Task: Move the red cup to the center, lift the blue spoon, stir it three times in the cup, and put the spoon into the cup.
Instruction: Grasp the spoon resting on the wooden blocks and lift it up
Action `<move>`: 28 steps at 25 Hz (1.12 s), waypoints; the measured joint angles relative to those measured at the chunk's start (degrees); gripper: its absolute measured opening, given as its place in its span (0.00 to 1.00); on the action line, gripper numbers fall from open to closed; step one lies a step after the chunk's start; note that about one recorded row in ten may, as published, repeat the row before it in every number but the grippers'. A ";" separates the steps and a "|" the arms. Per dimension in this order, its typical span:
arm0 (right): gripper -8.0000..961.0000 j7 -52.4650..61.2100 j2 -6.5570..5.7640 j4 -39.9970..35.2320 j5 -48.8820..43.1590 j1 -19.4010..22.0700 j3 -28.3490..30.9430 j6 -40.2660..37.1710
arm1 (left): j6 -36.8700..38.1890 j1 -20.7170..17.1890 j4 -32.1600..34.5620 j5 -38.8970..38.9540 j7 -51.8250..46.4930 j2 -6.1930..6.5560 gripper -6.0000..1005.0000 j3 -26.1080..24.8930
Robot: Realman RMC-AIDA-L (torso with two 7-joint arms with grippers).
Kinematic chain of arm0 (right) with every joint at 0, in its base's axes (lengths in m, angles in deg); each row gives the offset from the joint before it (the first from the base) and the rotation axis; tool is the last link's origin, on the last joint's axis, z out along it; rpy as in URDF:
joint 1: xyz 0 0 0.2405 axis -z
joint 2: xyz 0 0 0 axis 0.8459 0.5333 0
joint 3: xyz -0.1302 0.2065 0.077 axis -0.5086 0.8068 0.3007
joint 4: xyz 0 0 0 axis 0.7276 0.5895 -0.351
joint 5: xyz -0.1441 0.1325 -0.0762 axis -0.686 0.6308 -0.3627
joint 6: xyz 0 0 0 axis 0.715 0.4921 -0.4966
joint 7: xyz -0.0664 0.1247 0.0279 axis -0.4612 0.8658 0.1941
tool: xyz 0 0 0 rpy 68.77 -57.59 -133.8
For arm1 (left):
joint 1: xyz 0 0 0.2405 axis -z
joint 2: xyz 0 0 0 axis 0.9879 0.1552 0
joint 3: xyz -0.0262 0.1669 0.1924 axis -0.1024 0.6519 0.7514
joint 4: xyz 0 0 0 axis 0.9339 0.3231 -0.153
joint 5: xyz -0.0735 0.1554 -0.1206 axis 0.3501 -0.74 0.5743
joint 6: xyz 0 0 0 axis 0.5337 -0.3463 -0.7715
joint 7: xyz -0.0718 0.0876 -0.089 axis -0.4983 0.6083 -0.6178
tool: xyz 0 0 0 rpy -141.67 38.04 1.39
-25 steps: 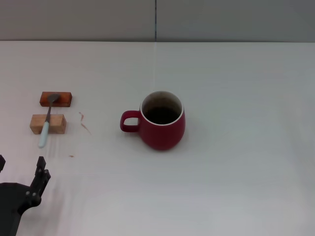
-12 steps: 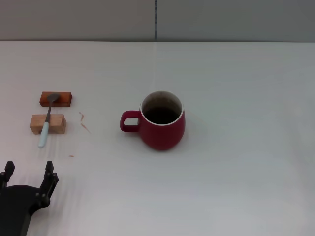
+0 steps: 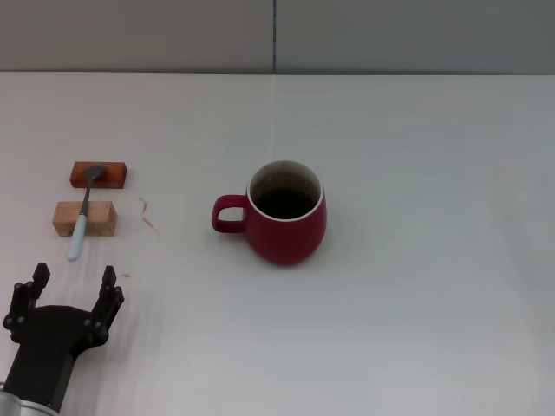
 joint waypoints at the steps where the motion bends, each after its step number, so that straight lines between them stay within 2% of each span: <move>1: 0.72 0.00 0.08 0.00 -0.04 0.00 0.00 0.01 | -0.76 0.12 0.68 -0.83 0.01 0.02 0.84 -0.65; 7: 0.72 0.00 0.17 0.00 -0.07 0.03 0.00 0.04 | -1.35 0.23 1.55 -1.19 0.02 0.10 0.84 -1.24; 16: 0.72 0.00 0.31 0.26 -0.12 0.97 0.00 -0.39 | -5.42 0.96 7.18 -1.23 -3.01 0.25 0.84 -2.08; 28: 0.72 0.24 0.42 0.53 -0.21 2.23 -0.08 -2.19 | -8.78 1.95 9.70 -3.12 -4.30 0.18 0.84 -2.40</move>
